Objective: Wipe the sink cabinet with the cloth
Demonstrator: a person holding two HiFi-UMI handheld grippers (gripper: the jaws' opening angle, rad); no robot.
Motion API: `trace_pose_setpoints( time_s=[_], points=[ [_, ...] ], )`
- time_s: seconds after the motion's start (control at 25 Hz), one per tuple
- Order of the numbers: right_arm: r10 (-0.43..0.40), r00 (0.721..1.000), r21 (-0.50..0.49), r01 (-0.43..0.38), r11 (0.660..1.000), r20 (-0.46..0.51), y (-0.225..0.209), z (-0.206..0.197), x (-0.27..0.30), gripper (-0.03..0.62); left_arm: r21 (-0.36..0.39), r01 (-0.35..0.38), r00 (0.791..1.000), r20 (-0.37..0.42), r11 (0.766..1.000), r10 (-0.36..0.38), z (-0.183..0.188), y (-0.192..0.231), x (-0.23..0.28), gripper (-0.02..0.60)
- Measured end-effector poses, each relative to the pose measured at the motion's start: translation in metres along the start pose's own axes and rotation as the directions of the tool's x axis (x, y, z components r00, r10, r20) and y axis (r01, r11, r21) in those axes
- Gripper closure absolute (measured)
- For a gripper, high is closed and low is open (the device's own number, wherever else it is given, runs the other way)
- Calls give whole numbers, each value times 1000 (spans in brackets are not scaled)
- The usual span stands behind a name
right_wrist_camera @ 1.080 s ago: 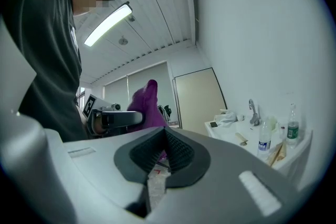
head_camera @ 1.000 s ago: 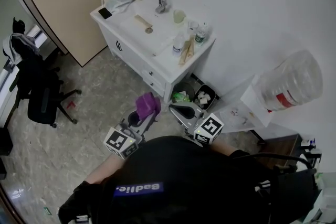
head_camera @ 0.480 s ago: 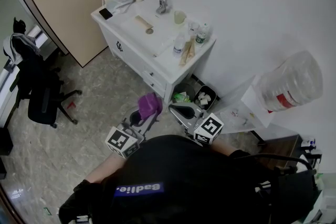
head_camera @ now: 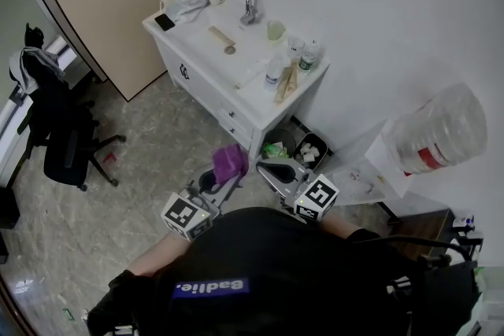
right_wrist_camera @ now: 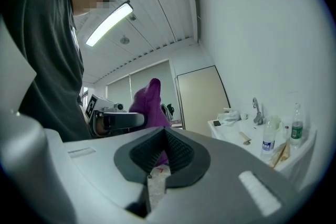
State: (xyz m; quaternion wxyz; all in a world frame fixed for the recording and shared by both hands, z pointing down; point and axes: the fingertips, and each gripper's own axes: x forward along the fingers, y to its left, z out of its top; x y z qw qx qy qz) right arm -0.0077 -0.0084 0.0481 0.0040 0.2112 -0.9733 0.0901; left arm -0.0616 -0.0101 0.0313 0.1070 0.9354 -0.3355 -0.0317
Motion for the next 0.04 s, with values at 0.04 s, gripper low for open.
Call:
trace_pose_setpoints(
  time_s=[0.04],
  points=[
    [-1,1000,1,1,1000,-2,1,0,0,597,0,0,1000,-2,1000,0,-1,0,0,497]
  ],
)
